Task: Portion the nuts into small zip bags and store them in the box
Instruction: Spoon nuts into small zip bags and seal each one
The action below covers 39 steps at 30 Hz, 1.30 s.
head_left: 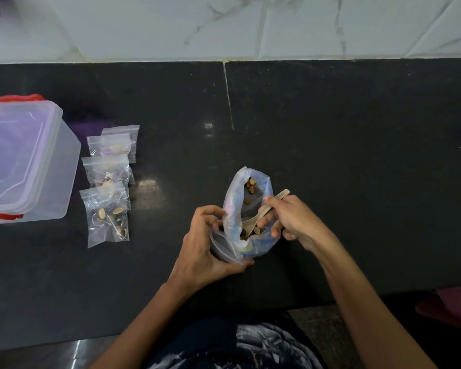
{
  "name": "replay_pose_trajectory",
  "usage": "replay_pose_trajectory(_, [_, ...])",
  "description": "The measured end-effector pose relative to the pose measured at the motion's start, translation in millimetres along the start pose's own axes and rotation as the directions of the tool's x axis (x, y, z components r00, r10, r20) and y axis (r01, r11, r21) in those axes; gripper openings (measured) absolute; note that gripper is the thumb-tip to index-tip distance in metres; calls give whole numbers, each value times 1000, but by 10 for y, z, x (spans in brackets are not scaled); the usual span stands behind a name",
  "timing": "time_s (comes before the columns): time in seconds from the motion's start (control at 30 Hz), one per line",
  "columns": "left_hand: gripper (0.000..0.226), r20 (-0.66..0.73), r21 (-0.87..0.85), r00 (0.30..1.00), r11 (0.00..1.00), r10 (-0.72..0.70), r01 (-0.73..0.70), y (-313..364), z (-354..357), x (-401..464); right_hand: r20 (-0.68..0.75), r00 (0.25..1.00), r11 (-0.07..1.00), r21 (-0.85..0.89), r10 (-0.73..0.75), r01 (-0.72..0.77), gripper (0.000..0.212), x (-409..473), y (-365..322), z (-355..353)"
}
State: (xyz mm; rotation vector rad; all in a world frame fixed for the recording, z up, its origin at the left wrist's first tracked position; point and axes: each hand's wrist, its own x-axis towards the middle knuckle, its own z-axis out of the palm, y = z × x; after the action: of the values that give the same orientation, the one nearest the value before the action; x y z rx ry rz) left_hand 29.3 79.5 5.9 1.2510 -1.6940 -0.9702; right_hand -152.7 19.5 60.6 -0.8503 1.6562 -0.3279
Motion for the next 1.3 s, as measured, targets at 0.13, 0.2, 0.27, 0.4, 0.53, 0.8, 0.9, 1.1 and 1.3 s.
replay_pose_trajectory(0.13, [75,-27,4,999,1000,24,-24,27,-8,7,-72,996,989,140,51,-40,25,-25,69,47])
replay_pose_trajectory(0.2, [73,-28,2,999,1000,22,-22,26,-12,7,-111,992,977,208,61,-37,24,-46,109,73])
replay_pose_trajectory(0.27, [72,-34,27,999,999,22,-21,27,-19,5,-150,986,962,272,74,-30,25,-70,143,95])
replay_pose_trajectory(0.4, [65,-49,61,999,998,14,-11,18,-15,4,-231,971,925,378,62,31,29,-101,208,144])
replay_pose_trajectory(0.53, [63,-35,64,999,998,12,-10,16,-21,6,-284,958,883,458,38,101,30,-116,260,170])
replay_pose_trajectory(0.8, [66,-16,73,1000,997,10,-9,20,-29,2,-382,924,838,500,-14,220,30,-147,347,123])
replay_pose_trajectory(0.9, [66,-16,67,1000,998,11,-10,24,-33,0,-456,844,907,161,-282,390,33,-201,409,118])
replay_pose_trajectory(1.1, [66,-29,79,1000,997,8,-6,-3,-12,-6,-217,715,733,-376,-665,567,29,-295,370,87])
replay_pose_trajectory(1.3, [64,-24,50,1000,999,10,-9,-10,-15,-19,-177,867,882,-164,-467,442,35,-155,306,101])
